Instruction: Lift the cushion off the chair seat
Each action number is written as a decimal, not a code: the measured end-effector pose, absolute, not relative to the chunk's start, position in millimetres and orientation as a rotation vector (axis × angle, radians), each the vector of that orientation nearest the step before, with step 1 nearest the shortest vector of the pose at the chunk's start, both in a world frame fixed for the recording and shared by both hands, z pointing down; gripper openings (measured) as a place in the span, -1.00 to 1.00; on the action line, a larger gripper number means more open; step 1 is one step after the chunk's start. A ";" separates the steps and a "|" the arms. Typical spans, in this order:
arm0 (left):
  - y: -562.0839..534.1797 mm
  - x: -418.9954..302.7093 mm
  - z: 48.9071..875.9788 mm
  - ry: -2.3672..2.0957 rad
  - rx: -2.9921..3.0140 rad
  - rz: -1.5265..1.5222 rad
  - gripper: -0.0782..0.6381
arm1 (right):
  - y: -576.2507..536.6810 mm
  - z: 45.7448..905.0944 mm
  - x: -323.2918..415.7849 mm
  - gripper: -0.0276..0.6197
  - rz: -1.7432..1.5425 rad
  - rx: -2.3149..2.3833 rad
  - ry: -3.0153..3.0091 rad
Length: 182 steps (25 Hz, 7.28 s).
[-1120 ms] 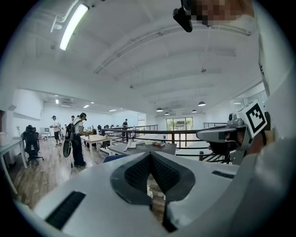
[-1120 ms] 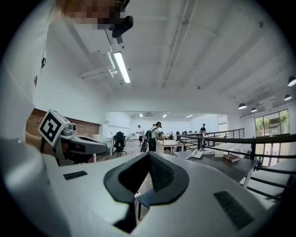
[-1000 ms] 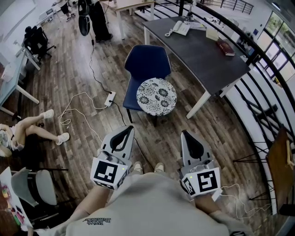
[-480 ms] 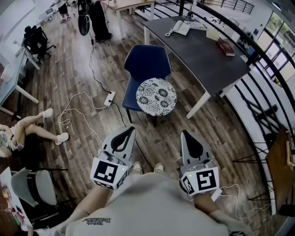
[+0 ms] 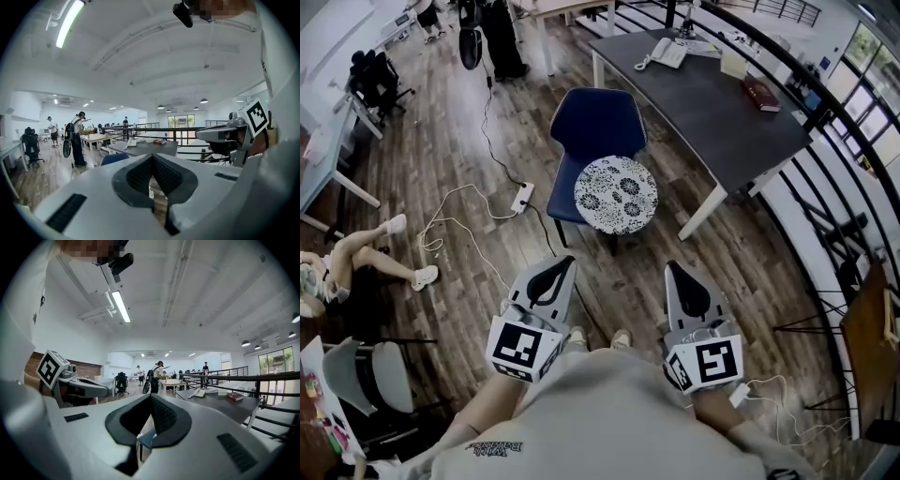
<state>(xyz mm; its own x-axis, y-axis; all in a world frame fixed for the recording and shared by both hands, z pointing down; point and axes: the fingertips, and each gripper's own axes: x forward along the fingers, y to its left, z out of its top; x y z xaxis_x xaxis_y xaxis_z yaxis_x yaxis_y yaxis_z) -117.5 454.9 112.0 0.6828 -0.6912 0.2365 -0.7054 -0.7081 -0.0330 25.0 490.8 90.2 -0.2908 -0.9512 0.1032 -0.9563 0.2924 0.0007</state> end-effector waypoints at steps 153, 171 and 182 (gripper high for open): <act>-114.6 -67.1 620.5 -1.091 2.215 0.888 -0.25 | -125.6 453.7 44.8 -0.91 0.465 1.407 -2.362; -75.0 -88.4 826.0 -0.967 1.936 1.071 -0.22 | -80.1 591.8 34.3 -0.91 0.647 1.301 -2.295; -74.2 -82.1 833.7 -1.024 1.899 1.083 -0.51 | -72.9 592.6 51.3 -0.91 0.601 1.312 -2.256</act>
